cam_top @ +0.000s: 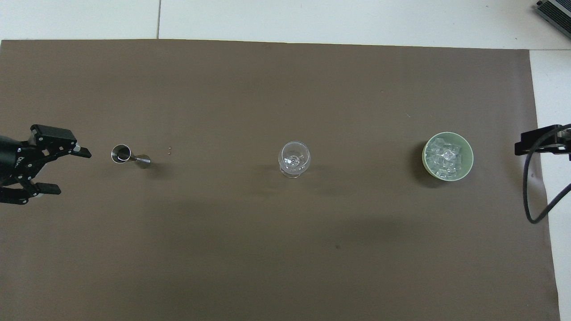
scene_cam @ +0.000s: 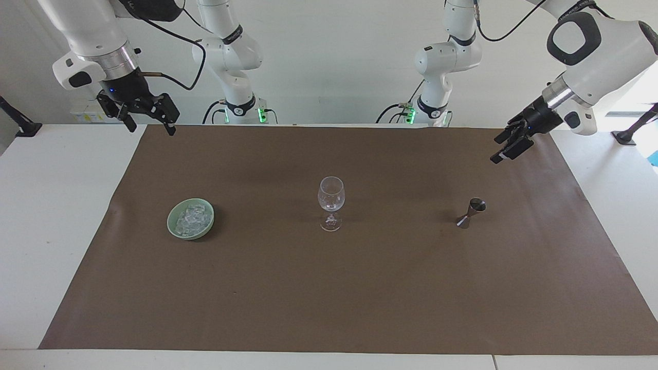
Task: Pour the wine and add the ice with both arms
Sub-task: 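Reach the left gripper toward the small silver metal cup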
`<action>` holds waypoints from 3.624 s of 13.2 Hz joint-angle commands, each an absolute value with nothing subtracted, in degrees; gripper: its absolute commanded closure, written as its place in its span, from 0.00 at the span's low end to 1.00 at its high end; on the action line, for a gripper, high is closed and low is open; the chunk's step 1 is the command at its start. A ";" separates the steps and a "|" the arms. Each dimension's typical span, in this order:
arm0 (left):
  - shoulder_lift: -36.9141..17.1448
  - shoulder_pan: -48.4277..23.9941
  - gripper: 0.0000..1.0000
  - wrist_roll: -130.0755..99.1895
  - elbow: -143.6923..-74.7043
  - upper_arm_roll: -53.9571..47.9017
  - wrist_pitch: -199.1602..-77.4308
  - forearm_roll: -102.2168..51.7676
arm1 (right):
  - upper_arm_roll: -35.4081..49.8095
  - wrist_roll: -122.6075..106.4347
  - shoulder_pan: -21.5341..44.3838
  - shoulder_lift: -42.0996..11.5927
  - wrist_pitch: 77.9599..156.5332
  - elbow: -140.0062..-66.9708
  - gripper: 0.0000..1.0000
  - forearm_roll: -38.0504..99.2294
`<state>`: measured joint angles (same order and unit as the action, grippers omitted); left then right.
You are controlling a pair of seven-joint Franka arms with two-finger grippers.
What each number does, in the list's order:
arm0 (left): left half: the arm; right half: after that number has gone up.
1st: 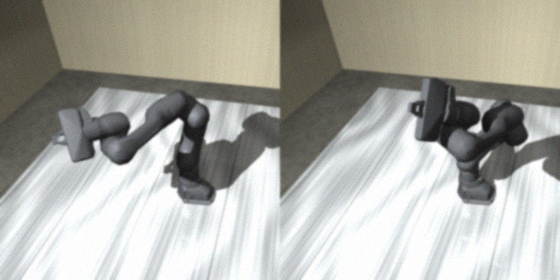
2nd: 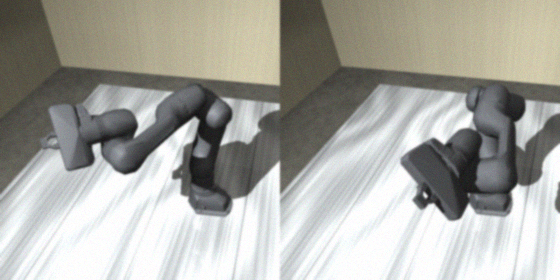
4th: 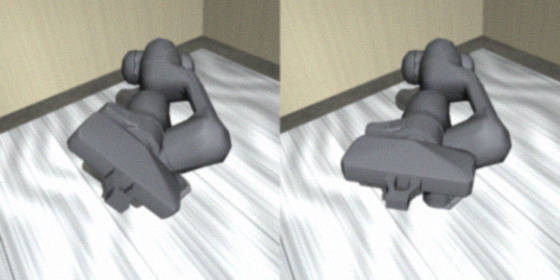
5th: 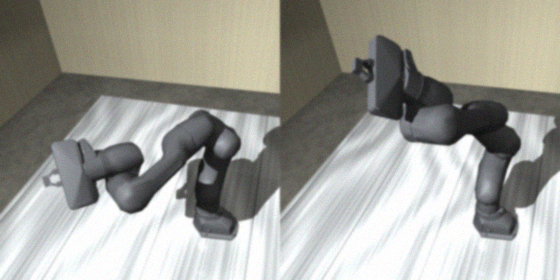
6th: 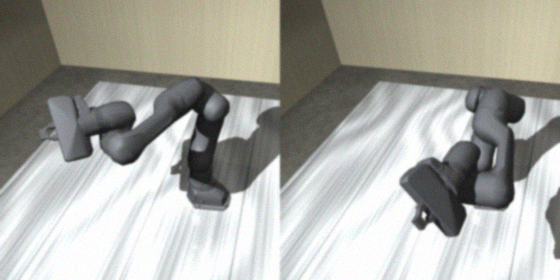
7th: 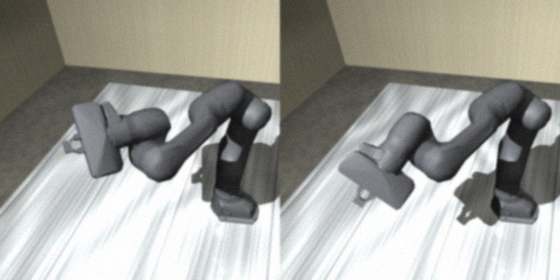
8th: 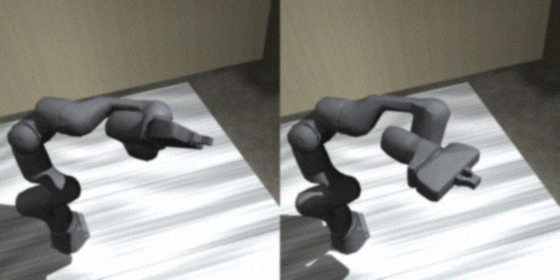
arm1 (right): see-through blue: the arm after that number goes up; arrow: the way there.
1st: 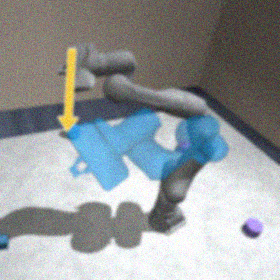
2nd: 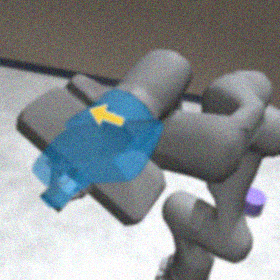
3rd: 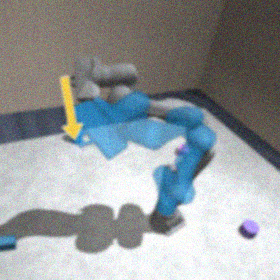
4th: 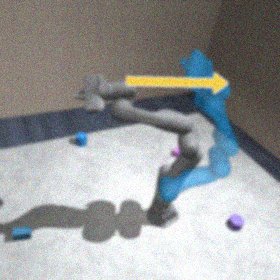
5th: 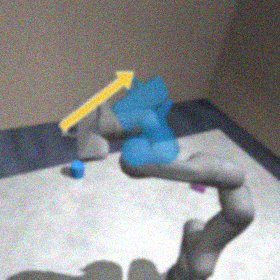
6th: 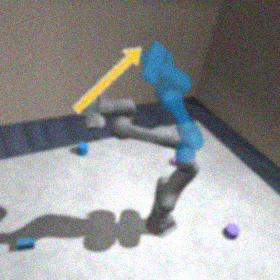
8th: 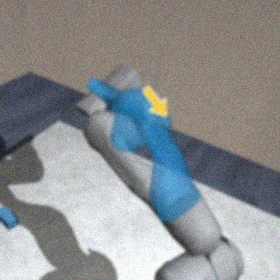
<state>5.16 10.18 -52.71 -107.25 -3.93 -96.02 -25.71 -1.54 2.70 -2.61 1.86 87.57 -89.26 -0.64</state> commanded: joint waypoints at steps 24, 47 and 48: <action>-6.85 26.72 0.00 -59.79 -124.62 -4.31 -104.76 -57.55 | -1.23 1.58 -3.08 2.81 86.84 -89.91 0.00 -0.26; -10.90 18.72 0.00 -27.60 -138.96 -4.39 -116.71 -96.40 | -1.23 1.58 -3.08 2.90 86.84 -89.91 0.00 -0.26; -10.90 17.85 0.00 -27.34 -138.96 -4.39 -117.07 -97.46 | -1.23 1.58 -3.08 2.90 86.84 -89.91 0.00 -0.26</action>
